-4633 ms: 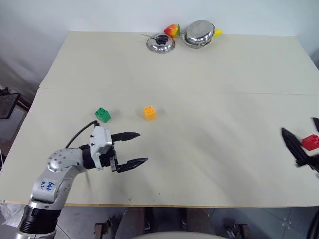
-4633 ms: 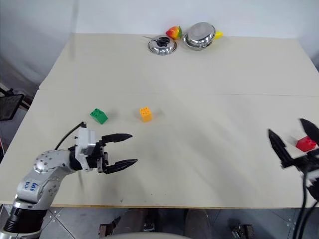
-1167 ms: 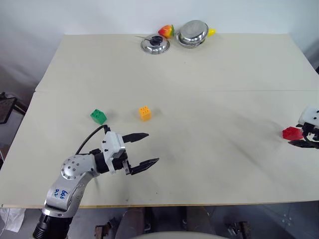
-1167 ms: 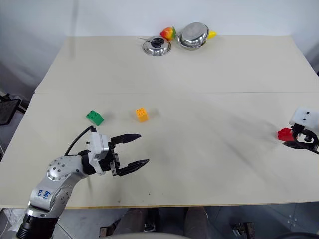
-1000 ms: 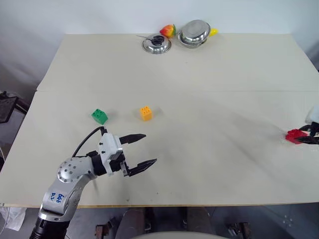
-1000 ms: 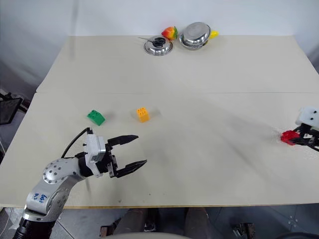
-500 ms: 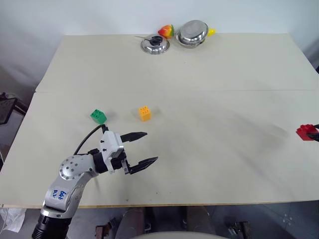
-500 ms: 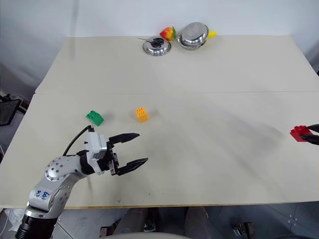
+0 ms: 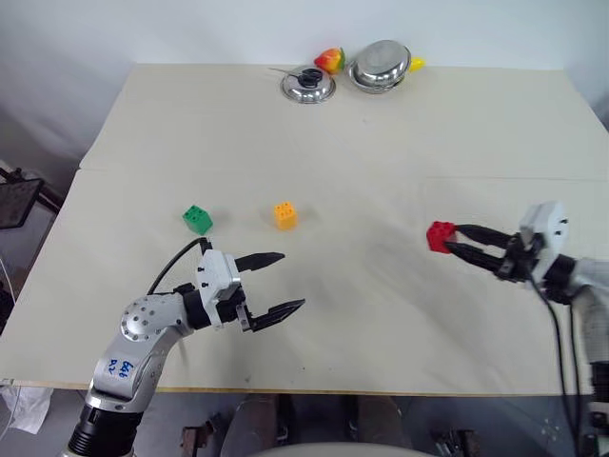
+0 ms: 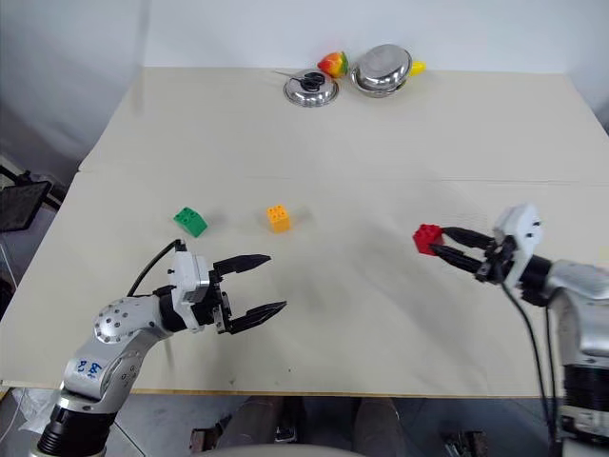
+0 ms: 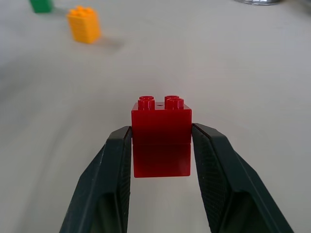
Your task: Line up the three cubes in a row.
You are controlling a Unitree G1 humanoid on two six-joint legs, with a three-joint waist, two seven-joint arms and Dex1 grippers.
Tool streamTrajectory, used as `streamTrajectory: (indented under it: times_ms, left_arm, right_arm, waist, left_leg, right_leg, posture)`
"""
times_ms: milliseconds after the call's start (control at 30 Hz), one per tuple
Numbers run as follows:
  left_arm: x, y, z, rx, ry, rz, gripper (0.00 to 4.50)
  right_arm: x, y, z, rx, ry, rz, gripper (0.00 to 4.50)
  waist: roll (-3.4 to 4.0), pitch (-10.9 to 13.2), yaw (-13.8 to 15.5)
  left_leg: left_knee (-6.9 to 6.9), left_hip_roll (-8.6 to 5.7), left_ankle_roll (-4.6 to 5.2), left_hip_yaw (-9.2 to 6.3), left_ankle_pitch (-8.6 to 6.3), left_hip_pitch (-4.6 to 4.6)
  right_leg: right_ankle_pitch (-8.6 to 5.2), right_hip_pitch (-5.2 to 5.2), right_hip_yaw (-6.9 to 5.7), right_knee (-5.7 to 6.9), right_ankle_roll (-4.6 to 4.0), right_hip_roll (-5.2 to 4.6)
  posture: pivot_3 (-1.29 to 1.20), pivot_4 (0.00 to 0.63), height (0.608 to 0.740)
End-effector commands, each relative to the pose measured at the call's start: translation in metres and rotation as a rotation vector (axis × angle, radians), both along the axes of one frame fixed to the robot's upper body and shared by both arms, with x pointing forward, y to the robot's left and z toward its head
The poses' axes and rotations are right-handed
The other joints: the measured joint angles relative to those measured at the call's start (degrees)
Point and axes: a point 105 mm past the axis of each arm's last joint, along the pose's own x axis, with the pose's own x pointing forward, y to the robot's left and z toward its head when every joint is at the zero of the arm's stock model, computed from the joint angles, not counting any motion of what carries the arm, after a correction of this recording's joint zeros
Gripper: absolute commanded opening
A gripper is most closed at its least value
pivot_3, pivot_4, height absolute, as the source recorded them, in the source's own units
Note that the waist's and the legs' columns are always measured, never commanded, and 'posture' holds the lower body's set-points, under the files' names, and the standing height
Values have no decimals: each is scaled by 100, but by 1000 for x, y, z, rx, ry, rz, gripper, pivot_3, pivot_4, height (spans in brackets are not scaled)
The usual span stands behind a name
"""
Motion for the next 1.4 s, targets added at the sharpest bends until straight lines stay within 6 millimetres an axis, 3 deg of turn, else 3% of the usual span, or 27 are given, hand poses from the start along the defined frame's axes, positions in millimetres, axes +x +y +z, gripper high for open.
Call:
streamTrajectory:
  times_ms: [33,200,433,633,933,1300,1400]
  left_arm:
    - [-1,0,7,0,-31,-19,4500]
    - [-1,2,8,10,-35,-21,4500]
    - [0,4,9,13,-35,-18,4500]
    - [0,2,10,10,-36,-25,4500]
    - [2,4,9,17,-37,-22,4500]
    - [-1,6,12,13,-50,-53,4500]
    - [-1,8,12,23,-52,-66,4500]
  right_arm:
    - [-3,11,-1,-49,-44,58,1442]
    - [-5,5,-21,-147,-16,105,1442]
    - [-1,-25,-22,-265,-2,100,1442]
    - [4,-27,-14,-233,79,114,1442]
    - [5,-19,-4,-250,34,157,4453]
    - [22,-4,1,-256,110,146,4486]
    - [27,-2,-6,-289,135,146,4486]
  waist:
    - [0,0,-12]
    - [-2,-1,-37]
    - [-2,-1,-45]
    - [-4,-1,-34]
    - [-4,0,-42]
    - [-4,0,-46]
    - [-4,0,-45]
  left_leg:
    - [0,0,0,0,0,0]
    - [0,3,1,1,0,4]
    - [8,6,3,5,1,7]
    - [20,8,3,1,1,5]
    - [21,9,4,-2,0,1]
    - [21,10,4,-1,0,0]
    - [21,9,4,-2,0,-1]
  right_leg:
    - [0,0,0,0,0,0]
    - [0,2,-2,1,0,6]
    - [0,4,2,5,0,6]
    - [0,8,1,10,0,5]
    - [0,6,-4,11,0,3]
    - [0,5,-4,10,0,3]
    - [0,4,-5,10,0,2]
  posture:
    - [0,150,740]
    - [0,150,740]
    - [0,150,740]
    - [0,150,740]
    - [0,150,740]
    - [0,150,740]
    - [0,150,740]
